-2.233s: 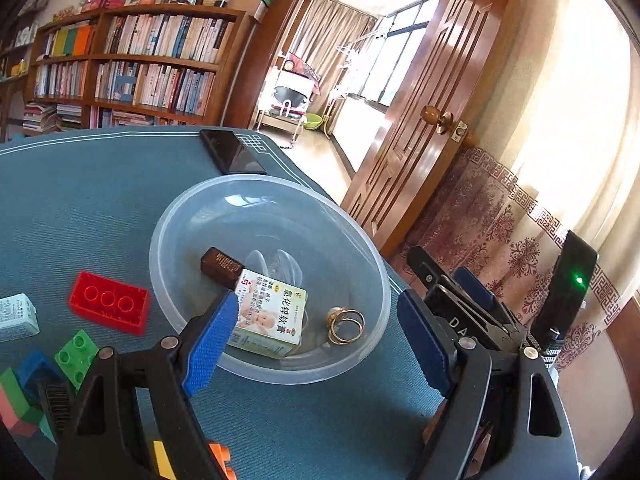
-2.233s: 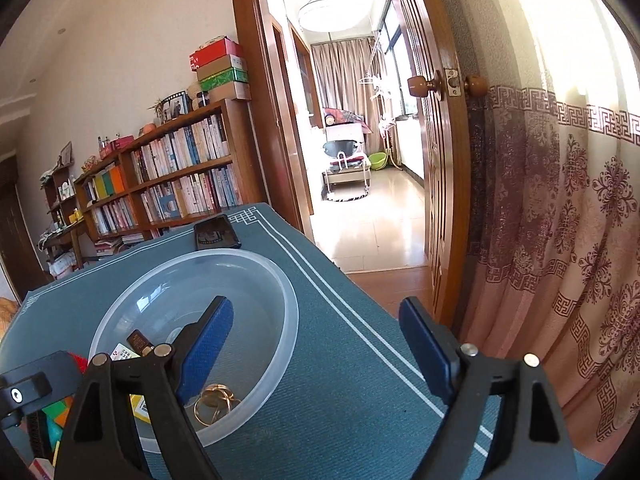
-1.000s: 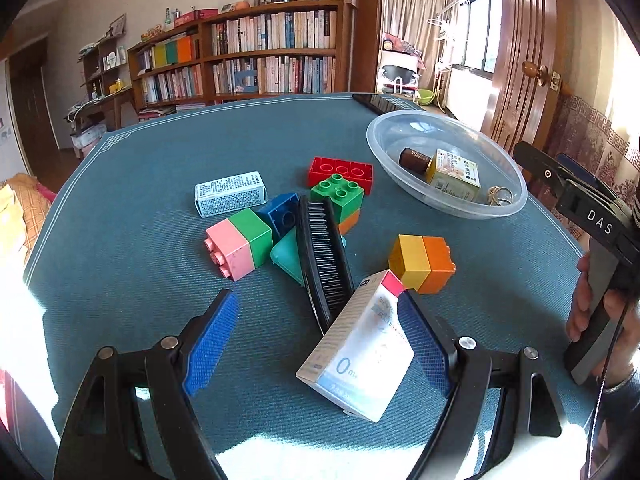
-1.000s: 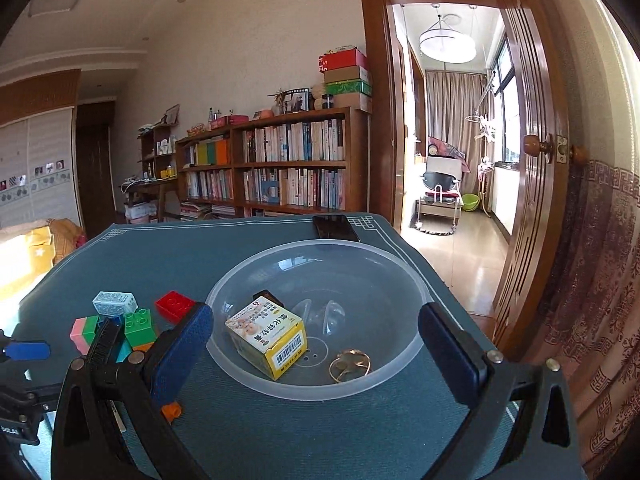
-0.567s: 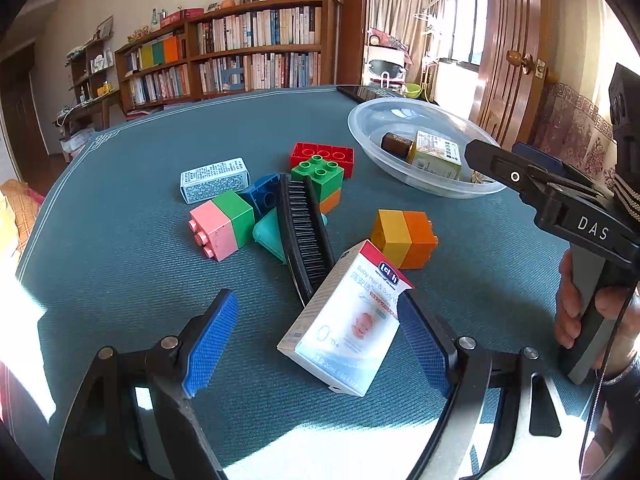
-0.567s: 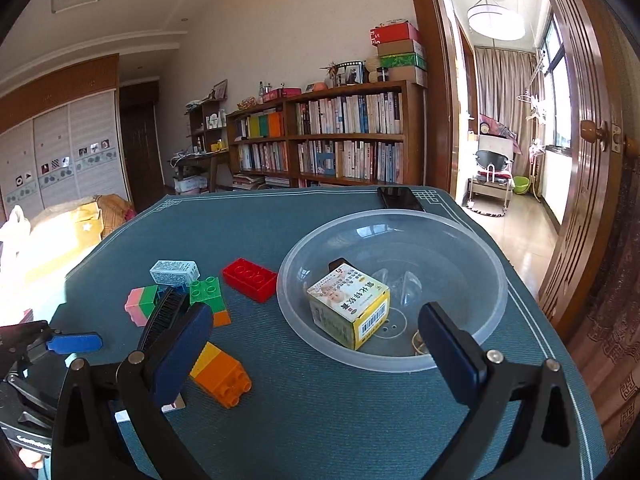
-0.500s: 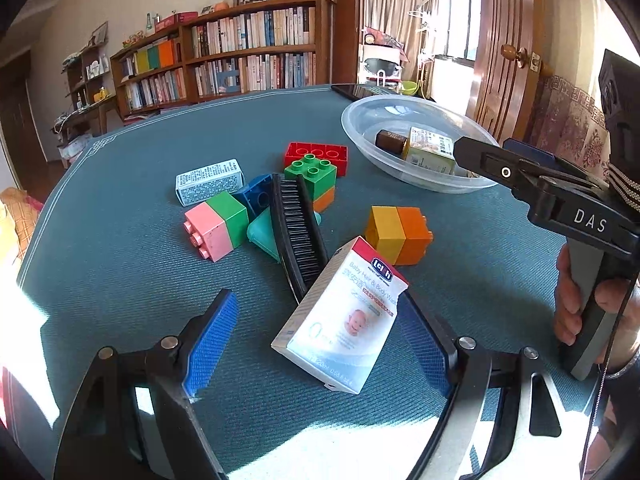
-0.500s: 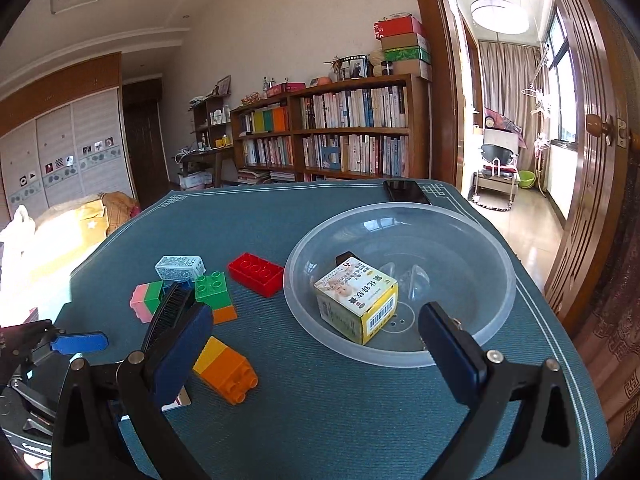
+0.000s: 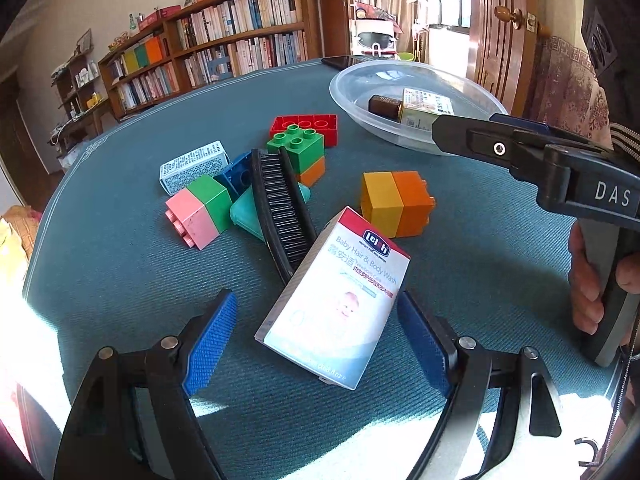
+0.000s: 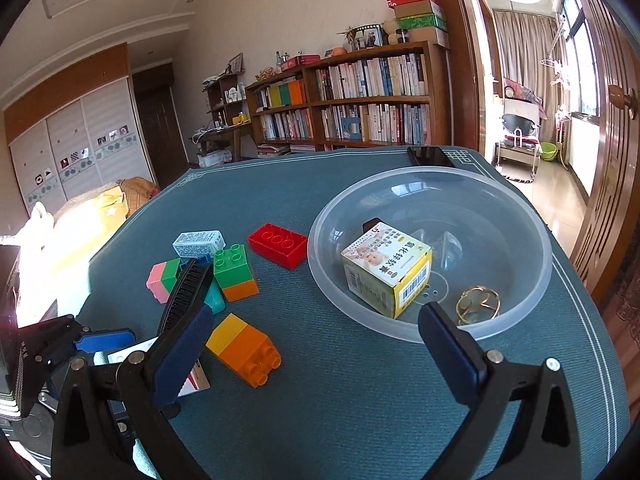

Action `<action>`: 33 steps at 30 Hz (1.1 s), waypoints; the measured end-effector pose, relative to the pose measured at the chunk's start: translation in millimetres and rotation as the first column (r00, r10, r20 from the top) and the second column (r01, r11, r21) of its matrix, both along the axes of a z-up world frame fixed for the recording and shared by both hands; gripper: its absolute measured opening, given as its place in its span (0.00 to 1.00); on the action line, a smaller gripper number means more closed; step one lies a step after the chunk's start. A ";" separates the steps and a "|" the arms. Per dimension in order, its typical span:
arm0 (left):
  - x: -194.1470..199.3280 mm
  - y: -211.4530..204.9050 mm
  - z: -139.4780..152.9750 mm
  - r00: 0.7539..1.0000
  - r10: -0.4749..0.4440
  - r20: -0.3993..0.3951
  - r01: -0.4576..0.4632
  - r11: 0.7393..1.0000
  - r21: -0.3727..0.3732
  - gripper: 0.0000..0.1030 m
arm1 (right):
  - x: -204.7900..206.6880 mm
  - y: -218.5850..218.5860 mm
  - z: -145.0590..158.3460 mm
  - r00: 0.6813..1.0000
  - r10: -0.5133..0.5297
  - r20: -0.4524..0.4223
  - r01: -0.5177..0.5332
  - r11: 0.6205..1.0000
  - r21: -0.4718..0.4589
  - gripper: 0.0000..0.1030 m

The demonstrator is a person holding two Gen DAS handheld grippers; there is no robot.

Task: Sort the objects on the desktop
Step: 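Move the left tool to the white baby wash box and grasp it, then grasp the orange-and-yellow block with right tool while left tool holds the baby wash box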

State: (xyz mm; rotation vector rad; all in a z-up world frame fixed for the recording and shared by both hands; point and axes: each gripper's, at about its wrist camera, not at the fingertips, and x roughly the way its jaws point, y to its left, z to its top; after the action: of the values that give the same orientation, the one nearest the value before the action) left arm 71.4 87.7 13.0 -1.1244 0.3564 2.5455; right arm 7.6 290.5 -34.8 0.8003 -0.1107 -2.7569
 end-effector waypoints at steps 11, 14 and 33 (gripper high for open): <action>-8.3 -10.1 -6.0 0.998 0.027 0.053 -0.029 0.999 0.026 0.77 | -1.5 -4.1 -2.1 1.000 0.014 0.019 -0.014 1.000 0.013 1.00; -4.2 -8.5 -3.2 0.999 0.014 0.035 -0.015 1.000 0.023 0.61 | -1.9 -5.2 -2.1 1.000 0.015 0.021 -0.015 1.000 0.017 1.00; -2.8 -46.9 13.2 0.997 0.080 0.003 -0.079 0.975 0.209 0.54 | -0.9 -32.5 -7.8 0.999 0.022 0.042 -0.028 0.990 0.142 0.95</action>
State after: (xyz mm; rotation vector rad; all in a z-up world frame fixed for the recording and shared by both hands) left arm 68.6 40.8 26.2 -1.0720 0.0426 2.5828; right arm 6.6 258.0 -42.5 0.8872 0.0886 -2.7501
